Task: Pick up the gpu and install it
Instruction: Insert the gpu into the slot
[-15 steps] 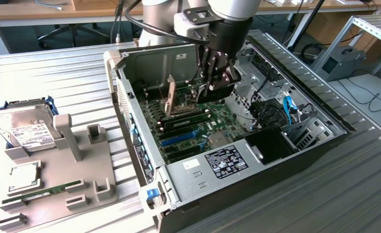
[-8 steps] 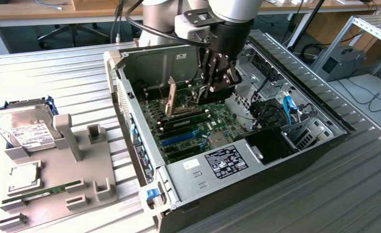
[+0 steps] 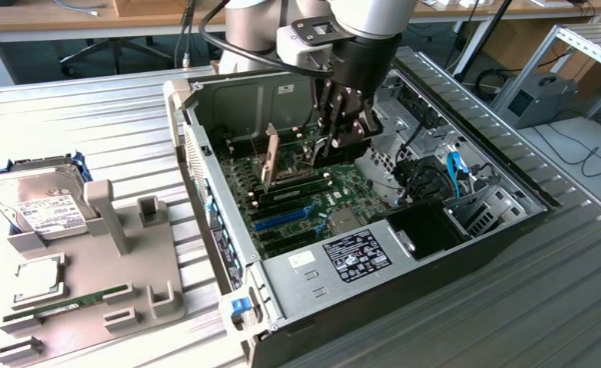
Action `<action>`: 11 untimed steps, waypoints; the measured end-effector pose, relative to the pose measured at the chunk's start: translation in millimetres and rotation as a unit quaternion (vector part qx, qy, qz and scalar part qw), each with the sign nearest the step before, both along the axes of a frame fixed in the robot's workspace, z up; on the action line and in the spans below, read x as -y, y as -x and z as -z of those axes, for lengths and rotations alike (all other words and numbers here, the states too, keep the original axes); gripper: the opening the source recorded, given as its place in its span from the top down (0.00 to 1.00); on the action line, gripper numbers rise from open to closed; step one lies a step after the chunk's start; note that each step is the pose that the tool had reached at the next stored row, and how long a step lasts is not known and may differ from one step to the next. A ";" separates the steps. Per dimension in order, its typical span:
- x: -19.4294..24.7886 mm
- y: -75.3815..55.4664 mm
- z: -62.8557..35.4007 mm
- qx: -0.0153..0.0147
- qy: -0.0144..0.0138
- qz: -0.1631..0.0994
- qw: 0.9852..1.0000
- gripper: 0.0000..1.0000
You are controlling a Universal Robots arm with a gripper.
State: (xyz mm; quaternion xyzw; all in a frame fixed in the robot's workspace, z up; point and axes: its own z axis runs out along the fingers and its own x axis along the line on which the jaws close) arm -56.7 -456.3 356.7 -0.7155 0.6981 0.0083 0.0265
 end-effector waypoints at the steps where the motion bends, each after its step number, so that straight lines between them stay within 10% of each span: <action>1: 0.4 0.0 0.2 0.000 0.000 0.000 1.000 0.74; 11: 5.1 0.0 1.9 0.000 0.000 0.000 1.000 0.74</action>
